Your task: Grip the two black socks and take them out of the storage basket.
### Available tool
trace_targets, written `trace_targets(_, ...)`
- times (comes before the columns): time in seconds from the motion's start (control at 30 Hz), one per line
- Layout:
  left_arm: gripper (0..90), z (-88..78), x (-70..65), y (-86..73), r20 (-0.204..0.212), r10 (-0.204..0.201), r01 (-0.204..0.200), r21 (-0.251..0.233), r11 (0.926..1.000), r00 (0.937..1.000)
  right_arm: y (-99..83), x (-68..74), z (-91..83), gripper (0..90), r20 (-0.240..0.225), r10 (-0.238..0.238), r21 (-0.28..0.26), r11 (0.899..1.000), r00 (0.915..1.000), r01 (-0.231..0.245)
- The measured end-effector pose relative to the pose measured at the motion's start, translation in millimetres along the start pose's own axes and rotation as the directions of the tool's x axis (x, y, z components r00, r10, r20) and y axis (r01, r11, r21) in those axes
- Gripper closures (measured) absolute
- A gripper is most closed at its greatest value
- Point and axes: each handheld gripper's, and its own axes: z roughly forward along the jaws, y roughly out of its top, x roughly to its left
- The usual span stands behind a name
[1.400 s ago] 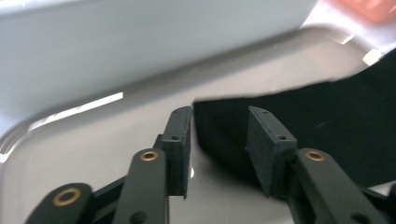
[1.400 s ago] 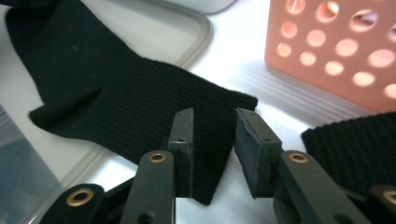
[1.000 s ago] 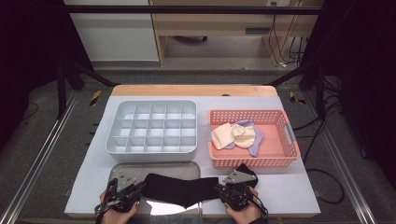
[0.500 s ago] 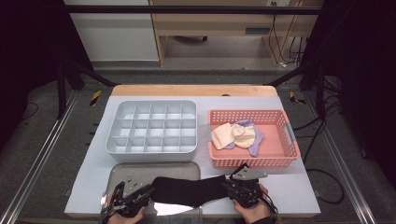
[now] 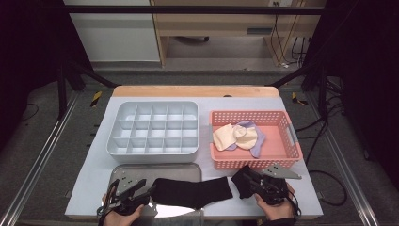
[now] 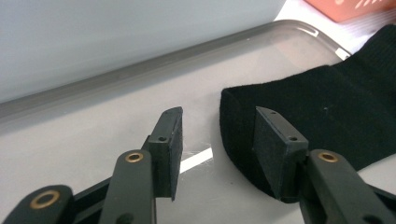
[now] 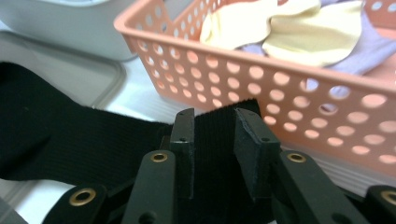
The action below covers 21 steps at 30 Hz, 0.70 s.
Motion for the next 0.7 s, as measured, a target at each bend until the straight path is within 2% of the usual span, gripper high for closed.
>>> trace_targets(0.07, 52.5, 3.2, 0.7, -1.2, 0.001, 0.004, -0.004, 0.018, 0.9998, 1.0, -1.9, 1.1, 5.6, 63.3, 0.007, -0.023, 0.02, 1.0, 0.9997, 0.023)
trace_targets(0.13, 52.6, 5.2, 1.1, -1.7, 0.001, 0.008, -0.008, 0.027, 0.9996, 1.0, -5.0, 0.6, 12.6, 64.2, 0.021, -0.042, 0.044, 0.998, 0.9989, 0.041)
trace_targets(0.23, 58.5, 7.2, 1.4, -1.7, 0.007, 0.003, -0.003, 0.037, 0.9993, 1.0, -8.8, -1.2, 21.7, 75.2, 0.013, -0.038, 0.09, 0.995, 0.9992, 0.037)
trace_targets(0.27, 58.5, 7.6, 1.3, -1.6, 0.004, 0.006, -0.006, 0.039, 0.9992, 1.0, -8.8, -1.2, 21.7, 75.2, 0.013, -0.038, 0.09, 0.995, 0.9992, 0.037)
trace_targets(0.3, 60.9, 7.5, 1.1, -1.6, 0.006, 0.01, -0.011, 0.041, 0.9991, 0.9999, -7.6, -2.0, 22.3, 83.7, 0.011, -0.049, 0.103, 0.994, 0.9987, 0.047)
trace_targets(0.37, 62.2, 7.6, 1.0, -1.8, 0.005, 0.012, -0.012, 0.04, 0.9991, 0.9999, -6.6, -2.1, 20.6, 90.0, 0.005, -0.048, 0.104, 0.994, 0.9989, 0.047)
trace_targets(0.47, 63.0, 8.5, 1.2, -2.1, 0.004, 0.013, -0.013, 0.046, 0.9989, 0.9999, -4.9, -3.4, 15.6, 90.0, -0.013, -0.036, 0.087, 0.995, 0.9993, 0.037)
trace_targets(0.7, 63.3, 9.6, 1.3, -2.5, 0.005, 0.022, -0.022, 0.056, 0.9982, 0.9998, 4.9, -2.9, -2.0, 90.0, 0.003, -0.043, 0.001, 0.999, 0.9991, 0.043)
